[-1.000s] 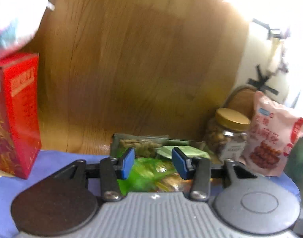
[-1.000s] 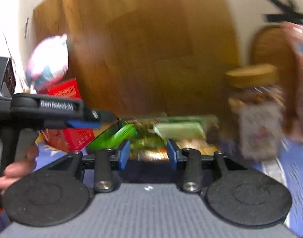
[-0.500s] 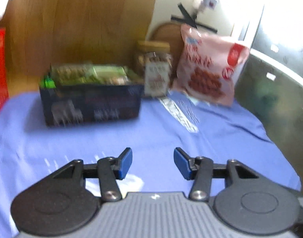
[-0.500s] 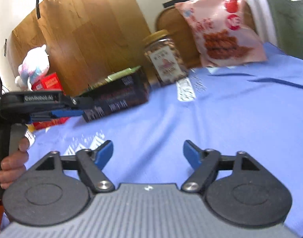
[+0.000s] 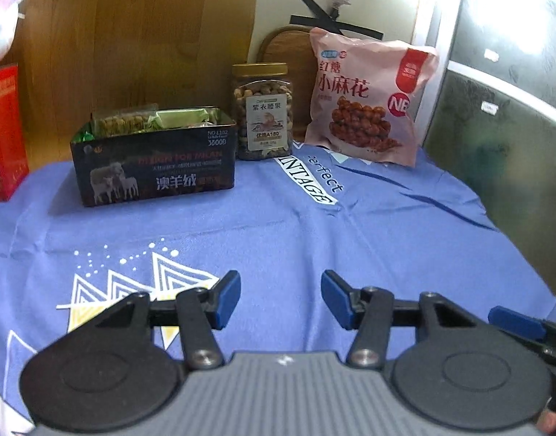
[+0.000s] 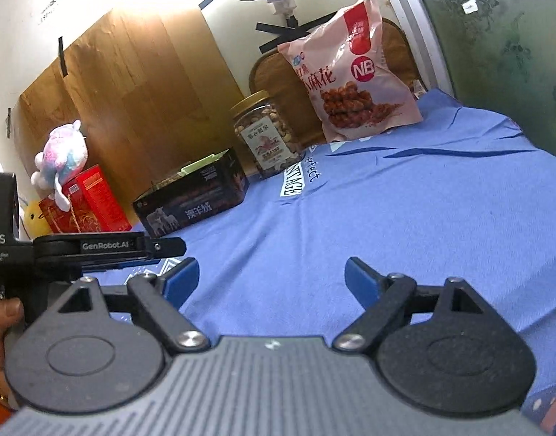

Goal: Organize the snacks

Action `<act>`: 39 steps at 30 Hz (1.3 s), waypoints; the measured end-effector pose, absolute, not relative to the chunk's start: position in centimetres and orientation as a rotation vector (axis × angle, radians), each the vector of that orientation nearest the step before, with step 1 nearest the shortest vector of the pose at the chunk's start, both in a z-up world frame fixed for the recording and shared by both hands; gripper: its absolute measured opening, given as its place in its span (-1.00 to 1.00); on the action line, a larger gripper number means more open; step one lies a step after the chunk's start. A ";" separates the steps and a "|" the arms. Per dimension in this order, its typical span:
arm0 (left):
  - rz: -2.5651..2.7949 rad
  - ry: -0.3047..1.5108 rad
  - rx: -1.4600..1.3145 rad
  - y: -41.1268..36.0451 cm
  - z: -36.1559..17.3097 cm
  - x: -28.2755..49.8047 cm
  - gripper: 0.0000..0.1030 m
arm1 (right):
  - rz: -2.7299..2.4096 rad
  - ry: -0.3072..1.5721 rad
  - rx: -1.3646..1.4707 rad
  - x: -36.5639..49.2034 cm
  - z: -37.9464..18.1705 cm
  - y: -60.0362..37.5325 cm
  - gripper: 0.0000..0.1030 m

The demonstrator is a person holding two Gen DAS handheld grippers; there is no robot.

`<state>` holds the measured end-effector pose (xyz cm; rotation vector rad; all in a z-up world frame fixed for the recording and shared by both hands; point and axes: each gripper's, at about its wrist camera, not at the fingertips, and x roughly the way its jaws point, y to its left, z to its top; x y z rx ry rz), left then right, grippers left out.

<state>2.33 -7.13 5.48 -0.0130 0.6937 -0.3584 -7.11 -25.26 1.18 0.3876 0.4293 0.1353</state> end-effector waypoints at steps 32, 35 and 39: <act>-0.128 0.642 -0.020 -0.7 7.3 -1.5 0.99 | 0.316 0.559 0.308 -4.9 1.5 -19.0 0.88; -0.103 0.633 -0.033 -0.2 7.9 -1.3 0.99 | 0.320 0.552 0.313 -4.3 2.2 -18.6 0.89; -0.079 0.652 -0.030 -0.1 8.1 -0.8 1.00 | 0.334 0.531 0.339 -4.1 3.0 -18.4 0.98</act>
